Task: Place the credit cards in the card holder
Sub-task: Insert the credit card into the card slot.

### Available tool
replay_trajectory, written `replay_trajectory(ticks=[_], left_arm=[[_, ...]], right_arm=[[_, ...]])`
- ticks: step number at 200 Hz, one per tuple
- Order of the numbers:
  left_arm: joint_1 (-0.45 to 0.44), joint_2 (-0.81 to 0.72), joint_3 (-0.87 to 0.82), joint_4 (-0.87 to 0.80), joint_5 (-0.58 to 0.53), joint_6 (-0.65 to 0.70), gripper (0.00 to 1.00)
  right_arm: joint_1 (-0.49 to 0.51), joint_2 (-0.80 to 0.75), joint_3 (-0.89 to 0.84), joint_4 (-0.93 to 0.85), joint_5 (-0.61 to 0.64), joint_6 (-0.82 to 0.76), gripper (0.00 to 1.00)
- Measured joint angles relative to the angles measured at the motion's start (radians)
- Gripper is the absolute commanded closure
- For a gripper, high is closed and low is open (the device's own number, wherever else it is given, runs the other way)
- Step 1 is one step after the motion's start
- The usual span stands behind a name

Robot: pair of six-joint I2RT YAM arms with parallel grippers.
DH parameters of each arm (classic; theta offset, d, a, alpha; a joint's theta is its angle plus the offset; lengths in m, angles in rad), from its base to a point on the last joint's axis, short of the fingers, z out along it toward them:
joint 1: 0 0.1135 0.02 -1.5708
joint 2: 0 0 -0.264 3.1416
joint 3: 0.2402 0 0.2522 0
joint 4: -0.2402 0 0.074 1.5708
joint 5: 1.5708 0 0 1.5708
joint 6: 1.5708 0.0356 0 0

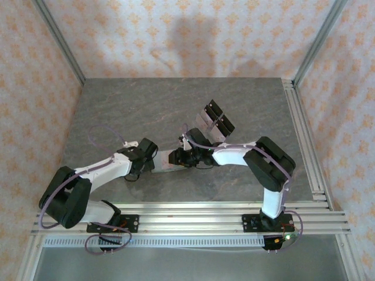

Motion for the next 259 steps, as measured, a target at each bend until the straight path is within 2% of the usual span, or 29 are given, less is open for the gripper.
replay_trajectory(ticks=[59,86,155,259], left_arm=[[0.039,-0.032,0.0,0.0,0.005,0.008,0.0],[0.039,-0.029,0.0,0.001,0.008,0.008,0.0],[0.039,0.003,-0.002,0.023,0.031,0.008,0.0],[0.039,0.053,-0.011,0.06,0.056,0.007,0.0]], right_arm=[[0.0,-0.008,0.204,-0.332,0.128,-0.159,0.9],[0.0,0.026,0.271,-0.422,0.179,-0.195,0.96],[0.0,0.151,0.336,-0.539,0.22,-0.243,0.98],[0.005,0.212,0.418,-0.565,0.216,-0.258,0.98]])
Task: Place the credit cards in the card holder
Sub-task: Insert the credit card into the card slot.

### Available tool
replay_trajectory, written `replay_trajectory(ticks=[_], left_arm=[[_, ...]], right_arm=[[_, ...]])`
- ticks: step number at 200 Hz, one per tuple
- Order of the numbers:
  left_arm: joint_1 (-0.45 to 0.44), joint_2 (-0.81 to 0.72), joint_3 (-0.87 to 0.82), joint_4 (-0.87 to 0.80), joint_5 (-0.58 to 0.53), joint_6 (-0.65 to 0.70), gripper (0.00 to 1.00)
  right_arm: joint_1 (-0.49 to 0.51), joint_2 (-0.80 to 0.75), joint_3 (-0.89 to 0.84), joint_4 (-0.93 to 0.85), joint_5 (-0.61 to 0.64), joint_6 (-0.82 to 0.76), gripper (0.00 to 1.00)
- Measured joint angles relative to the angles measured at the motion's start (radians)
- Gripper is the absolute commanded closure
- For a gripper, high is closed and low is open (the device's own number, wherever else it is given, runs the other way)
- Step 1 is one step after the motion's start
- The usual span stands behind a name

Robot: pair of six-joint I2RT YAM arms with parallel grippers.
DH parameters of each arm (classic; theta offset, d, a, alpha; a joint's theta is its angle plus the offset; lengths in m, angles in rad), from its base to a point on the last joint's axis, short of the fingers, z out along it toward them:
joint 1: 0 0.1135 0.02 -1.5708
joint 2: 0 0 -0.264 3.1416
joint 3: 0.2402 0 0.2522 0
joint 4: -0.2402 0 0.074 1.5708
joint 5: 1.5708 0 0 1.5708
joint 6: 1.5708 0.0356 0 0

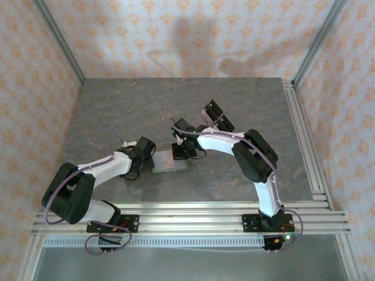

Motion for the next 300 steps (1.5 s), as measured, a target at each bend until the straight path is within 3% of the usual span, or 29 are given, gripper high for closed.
replay_trajectory(ticks=[300], left_arm=[[0.0,0.014,0.0,0.016,0.002,-0.003,0.0]], right_arm=[[0.07,0.085,0.147,-0.052,-0.018,-0.007,0.98]])
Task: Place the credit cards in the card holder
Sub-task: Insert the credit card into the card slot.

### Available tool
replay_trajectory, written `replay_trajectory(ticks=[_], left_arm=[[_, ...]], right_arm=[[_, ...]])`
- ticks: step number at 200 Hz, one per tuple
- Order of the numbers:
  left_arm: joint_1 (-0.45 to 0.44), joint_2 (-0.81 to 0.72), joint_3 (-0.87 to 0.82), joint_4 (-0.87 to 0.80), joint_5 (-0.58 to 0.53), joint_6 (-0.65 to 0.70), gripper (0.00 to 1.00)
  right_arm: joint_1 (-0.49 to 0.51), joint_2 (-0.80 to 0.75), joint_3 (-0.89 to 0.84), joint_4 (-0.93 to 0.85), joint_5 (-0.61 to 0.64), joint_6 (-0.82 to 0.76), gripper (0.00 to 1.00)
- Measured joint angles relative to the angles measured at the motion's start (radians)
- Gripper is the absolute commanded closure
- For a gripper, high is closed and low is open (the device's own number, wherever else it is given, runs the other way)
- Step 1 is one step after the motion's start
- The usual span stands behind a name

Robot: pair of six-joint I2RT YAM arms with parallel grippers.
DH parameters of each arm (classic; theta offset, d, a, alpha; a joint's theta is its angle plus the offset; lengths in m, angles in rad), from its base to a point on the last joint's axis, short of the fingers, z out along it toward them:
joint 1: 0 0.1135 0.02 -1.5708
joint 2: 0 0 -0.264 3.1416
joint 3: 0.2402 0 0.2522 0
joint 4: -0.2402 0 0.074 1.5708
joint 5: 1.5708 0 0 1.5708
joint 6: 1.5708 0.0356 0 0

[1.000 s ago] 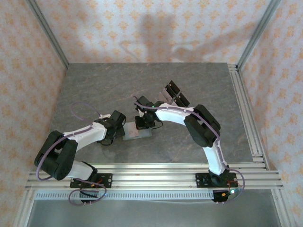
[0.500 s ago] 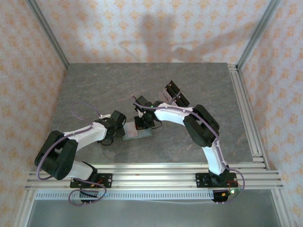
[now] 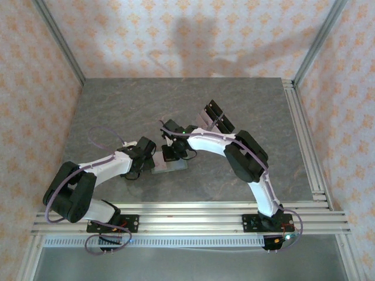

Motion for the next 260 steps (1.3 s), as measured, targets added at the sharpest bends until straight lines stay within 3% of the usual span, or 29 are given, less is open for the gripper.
replay_trajectory(ticks=[48,170,216,260], left_arm=[[0.0,0.0,0.0,0.0,0.0,0.0,0.0],[0.0,0.0,0.0,0.0,0.001,0.0,0.0],[0.0,-0.008,0.0,-0.005,0.003,0.0,0.0],[0.0,-0.008,0.0,-0.006,0.003,0.002,0.0]], right_arm=[[0.006,0.0,0.0,-0.014,0.006,-0.01,0.88],[-0.047,-0.107,-0.167,0.051,0.015,0.001,0.77],[-0.047,-0.17,-0.168,0.05,0.014,0.002,0.76],[-0.047,-0.18,-0.15,0.054,-0.007,0.013,0.82]])
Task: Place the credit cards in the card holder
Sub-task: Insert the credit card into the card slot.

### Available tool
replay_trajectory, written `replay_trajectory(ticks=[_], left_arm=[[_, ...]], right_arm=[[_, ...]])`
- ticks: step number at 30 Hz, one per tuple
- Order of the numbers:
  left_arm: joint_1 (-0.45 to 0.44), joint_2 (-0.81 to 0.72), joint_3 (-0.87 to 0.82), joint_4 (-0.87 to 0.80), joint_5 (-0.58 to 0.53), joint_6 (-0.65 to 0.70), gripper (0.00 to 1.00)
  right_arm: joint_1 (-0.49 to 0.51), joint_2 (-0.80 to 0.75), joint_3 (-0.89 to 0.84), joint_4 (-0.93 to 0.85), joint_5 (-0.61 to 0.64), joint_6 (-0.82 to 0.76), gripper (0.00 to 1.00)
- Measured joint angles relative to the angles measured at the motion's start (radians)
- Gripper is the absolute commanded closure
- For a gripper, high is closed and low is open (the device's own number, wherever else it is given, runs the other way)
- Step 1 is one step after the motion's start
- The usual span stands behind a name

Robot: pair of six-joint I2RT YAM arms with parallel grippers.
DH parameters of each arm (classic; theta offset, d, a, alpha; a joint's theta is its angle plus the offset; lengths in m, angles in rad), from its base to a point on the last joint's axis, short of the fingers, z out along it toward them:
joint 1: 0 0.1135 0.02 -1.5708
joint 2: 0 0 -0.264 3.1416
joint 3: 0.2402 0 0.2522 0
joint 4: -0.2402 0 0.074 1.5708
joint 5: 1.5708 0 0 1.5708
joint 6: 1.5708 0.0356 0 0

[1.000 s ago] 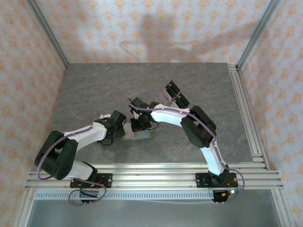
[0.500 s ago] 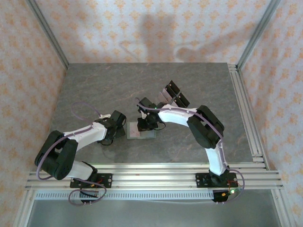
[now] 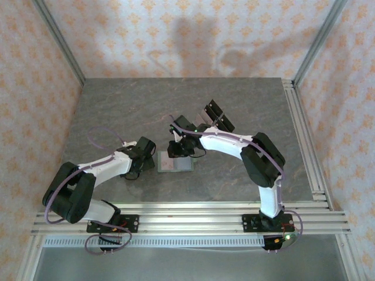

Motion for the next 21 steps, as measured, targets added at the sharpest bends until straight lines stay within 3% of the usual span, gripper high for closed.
replay_trajectory(ticks=[5,10,21], left_arm=[[0.0,0.0,0.0,0.0,0.001,0.0,0.0],[0.0,0.0,0.0,0.0,0.003,0.0,0.0],[0.0,0.002,0.0,0.001,0.004,0.0,0.0]], right_arm=[[0.0,0.038,0.011,0.011,-0.019,0.014,0.83],[0.0,0.074,0.011,0.019,-0.026,0.026,0.75],[0.005,0.104,0.02,0.027,-0.031,0.026,0.74]])
